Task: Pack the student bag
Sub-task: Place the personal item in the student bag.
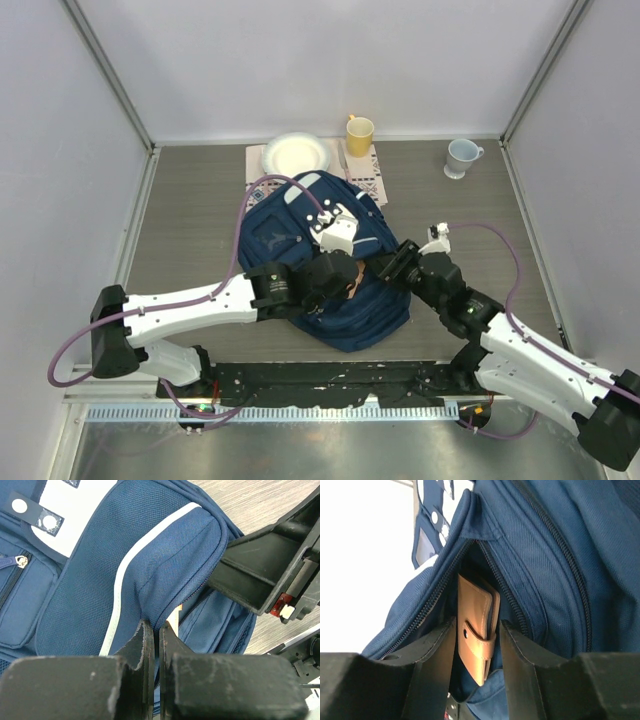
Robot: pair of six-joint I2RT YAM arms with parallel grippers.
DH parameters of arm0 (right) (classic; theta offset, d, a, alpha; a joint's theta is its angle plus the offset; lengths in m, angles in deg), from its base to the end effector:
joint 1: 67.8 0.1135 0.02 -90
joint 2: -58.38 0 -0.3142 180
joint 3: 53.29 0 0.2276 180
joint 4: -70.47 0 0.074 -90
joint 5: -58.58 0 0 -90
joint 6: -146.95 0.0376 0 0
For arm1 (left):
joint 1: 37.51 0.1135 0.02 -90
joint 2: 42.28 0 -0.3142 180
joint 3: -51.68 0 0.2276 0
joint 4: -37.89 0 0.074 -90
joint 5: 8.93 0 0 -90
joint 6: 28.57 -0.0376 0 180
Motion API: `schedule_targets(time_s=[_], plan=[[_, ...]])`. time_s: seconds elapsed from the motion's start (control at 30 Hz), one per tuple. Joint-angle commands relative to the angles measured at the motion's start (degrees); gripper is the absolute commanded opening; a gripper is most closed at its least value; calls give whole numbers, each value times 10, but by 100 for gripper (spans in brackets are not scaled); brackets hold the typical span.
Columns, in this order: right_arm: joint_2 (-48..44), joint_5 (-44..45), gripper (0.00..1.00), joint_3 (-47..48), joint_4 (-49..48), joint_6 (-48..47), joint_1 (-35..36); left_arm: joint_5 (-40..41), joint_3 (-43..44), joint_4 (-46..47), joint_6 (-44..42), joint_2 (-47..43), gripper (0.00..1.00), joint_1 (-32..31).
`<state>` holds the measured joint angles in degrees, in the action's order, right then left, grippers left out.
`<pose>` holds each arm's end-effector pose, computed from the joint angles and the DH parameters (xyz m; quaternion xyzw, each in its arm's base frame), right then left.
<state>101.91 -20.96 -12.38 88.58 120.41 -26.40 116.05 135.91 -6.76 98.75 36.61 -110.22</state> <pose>0.0970 0.0765 0.2802 0.2076 0.7943 0.4029 0.4045 0.1000 -0.2487 0.3766 0.1394 0.8603 -0.1788 0.4566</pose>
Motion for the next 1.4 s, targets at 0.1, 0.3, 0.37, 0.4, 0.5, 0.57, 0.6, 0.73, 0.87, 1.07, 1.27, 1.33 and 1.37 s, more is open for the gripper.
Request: schedule_targets(time_s=[0.1,0.3,0.37,0.4,0.5,0.57,0.6,0.73,0.87,1.07,1.27,1.33,1.37], plan=[[16,-118,37,21,30,-56,3,7,6,79,23,-35,0,-2],[26,-157,36,12,14,-43,13,11,8,78,21,-37,0,-1],[35,-153,36,16,20,-43,23,12,10,78,22,-34,0,-1],[42,-149,36,17,17,-40,26,9,10,78,23,-34,0,0],[68,-156,36,0,-47,-19,36,3,11,81,24,-32,0,-1],[94,-148,31,-3,-76,-4,43,0,12,82,27,-30,0,-1],[97,-139,31,-5,-91,2,47,-1,12,81,27,-31,0,-1],[101,-81,10,-28,-198,38,51,-2,8,80,34,-36,0,0],[127,-51,5,-35,-274,62,54,-5,9,81,34,-35,0,-1],[184,-47,10,-31,-305,75,68,-8,13,77,34,-32,0,-1],[81,-12,38,-59,-196,40,75,-11,-2,77,40,-43,0,-1],[0,20,51,-56,-114,9,75,-11,-9,78,43,-47,0,-1],[-23,26,54,-56,-91,-2,75,-11,-13,78,43,-47,0,-1]])
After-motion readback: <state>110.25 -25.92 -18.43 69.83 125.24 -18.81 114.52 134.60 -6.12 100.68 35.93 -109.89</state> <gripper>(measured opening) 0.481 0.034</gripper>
